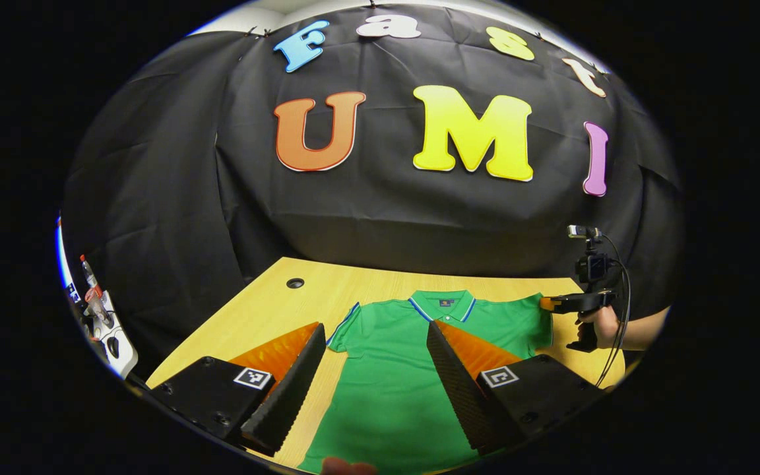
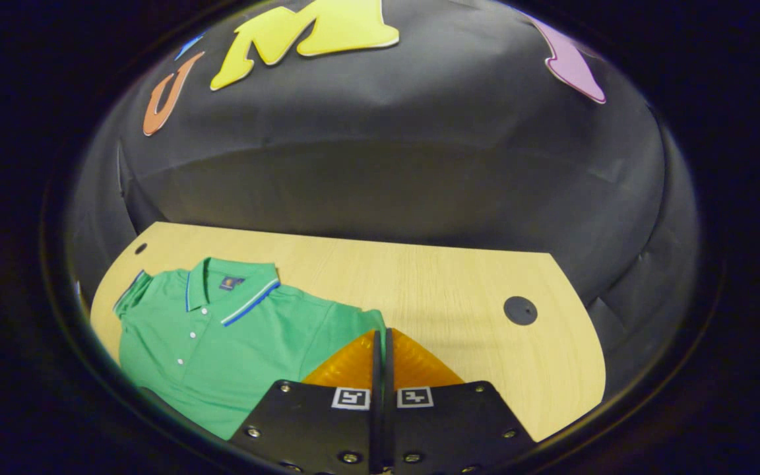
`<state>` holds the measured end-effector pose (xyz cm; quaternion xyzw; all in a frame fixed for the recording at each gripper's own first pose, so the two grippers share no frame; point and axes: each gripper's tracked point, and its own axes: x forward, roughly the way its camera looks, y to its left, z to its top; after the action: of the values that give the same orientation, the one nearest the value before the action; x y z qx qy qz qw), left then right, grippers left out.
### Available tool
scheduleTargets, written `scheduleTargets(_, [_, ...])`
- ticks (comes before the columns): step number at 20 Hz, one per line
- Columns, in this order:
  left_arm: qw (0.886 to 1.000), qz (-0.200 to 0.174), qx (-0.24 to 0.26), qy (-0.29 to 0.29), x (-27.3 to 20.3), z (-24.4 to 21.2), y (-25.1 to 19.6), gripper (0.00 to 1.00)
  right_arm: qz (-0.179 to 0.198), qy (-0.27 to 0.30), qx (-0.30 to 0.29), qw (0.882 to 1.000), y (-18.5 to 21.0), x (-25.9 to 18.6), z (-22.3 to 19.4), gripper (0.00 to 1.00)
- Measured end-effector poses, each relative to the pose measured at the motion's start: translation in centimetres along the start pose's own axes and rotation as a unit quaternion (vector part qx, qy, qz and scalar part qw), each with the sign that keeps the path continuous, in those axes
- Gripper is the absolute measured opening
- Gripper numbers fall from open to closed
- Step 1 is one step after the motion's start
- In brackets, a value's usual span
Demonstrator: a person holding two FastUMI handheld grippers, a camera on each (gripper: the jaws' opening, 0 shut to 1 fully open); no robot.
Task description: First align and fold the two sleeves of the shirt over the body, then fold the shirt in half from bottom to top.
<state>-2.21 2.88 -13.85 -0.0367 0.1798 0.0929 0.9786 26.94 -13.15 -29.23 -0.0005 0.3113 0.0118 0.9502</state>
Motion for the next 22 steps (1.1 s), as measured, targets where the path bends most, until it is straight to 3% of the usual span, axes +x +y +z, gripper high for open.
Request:
scheduleTargets(8, [1.0,0.011,-0.023,-0.017,-0.7,0.3,3.8,0.99,0.008,-0.01,-0.017,1.0,5.5,-2.9,2.6,0.01])
scheduleTargets(19, [0.998,0.042,-0.036,-0.013,-2.7,-0.8,10.3,0.99,0.041,0.025,-0.039,0.998,16.7,-2.6,0.9,0.01])
scheduleTargets(22, [0.998,0.049,-0.041,-0.009,-3.0,-1.1,11.4,0.99,0.062,0.028,-0.032,0.997,18.8,-3.0,0.7,0.09])
